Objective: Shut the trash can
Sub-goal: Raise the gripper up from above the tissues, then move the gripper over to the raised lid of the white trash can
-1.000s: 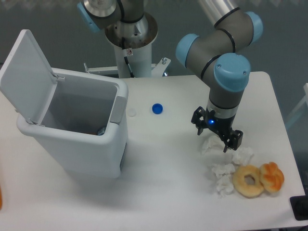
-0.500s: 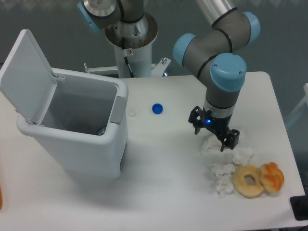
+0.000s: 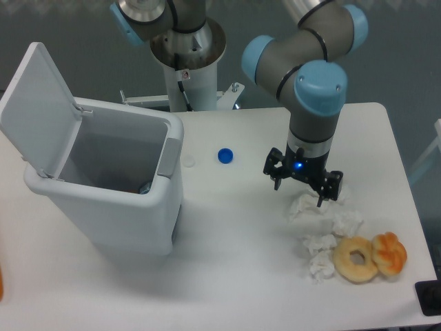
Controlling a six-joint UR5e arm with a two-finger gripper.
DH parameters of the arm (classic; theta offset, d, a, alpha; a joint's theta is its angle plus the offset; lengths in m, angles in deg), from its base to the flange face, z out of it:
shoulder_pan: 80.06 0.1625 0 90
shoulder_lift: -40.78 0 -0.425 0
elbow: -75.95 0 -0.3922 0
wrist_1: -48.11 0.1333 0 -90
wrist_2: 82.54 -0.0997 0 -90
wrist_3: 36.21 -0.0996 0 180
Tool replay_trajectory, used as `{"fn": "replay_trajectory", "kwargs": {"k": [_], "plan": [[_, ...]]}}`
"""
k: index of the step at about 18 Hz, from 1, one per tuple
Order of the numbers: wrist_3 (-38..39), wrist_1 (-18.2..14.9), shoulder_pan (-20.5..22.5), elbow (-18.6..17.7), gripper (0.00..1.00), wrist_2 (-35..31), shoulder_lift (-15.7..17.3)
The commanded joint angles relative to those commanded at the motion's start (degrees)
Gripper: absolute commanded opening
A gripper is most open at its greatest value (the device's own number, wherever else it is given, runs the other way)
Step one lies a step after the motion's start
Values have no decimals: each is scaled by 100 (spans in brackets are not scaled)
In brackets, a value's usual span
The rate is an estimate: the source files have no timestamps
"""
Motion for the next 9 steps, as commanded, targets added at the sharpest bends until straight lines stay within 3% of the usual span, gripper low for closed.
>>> {"fn": "replay_trajectory", "kwargs": {"k": [2, 9], "plan": [[507, -204, -9, 62, 100, 192, 159], [2643, -257, -167, 404, 100, 931, 528]]}}
